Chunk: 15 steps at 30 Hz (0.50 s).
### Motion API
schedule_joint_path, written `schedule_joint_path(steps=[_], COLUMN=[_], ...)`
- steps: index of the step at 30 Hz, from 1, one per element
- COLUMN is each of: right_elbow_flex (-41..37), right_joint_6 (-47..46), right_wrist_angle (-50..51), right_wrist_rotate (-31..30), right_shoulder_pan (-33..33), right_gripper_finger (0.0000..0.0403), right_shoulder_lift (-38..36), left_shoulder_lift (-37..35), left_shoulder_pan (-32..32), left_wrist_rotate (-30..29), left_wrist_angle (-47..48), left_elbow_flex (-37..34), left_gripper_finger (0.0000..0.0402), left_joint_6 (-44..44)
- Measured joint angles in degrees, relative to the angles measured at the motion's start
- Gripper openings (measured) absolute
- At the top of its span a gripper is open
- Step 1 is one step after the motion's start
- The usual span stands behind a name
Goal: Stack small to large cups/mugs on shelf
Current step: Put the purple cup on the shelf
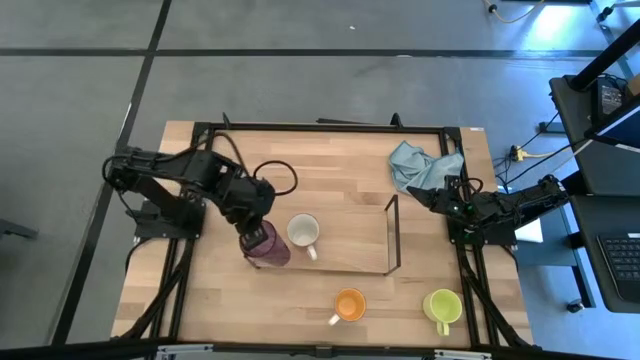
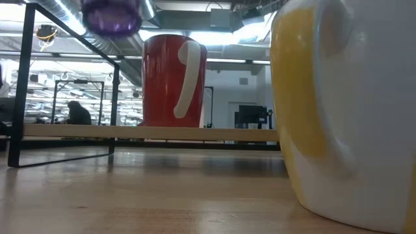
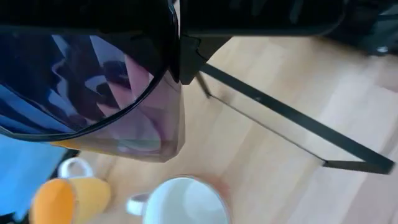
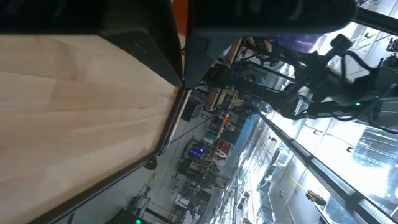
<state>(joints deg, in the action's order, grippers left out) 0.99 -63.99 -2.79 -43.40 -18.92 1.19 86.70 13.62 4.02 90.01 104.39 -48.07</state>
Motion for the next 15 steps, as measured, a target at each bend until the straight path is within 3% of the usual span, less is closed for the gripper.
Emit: schedule_joint_path(steps=[7,15], right_elbow_flex=[-0.02,0.0], right_joint_6=[0.22,0.22], right_wrist_angle=[0.0,0.0], right_wrist_rotate=[-0.02,-0.02], right_shoulder_pan=[0.0,0.0], right_gripper_finger=[0.0021,0.0021], right_shoulder_lift=[0.0,0.0], left_shoulder_lift=[0.01,0.01], left_shoulder_pan=[-3.77,-7.49], left_wrist_rotate=[1.41,-1.99], left_wrist_angle=[0.04,-0.07], left_elbow_flex=[-7.24,-8.92], left_gripper_finger=[0.0,0.0], left_joint_6=[6.41,12.13])
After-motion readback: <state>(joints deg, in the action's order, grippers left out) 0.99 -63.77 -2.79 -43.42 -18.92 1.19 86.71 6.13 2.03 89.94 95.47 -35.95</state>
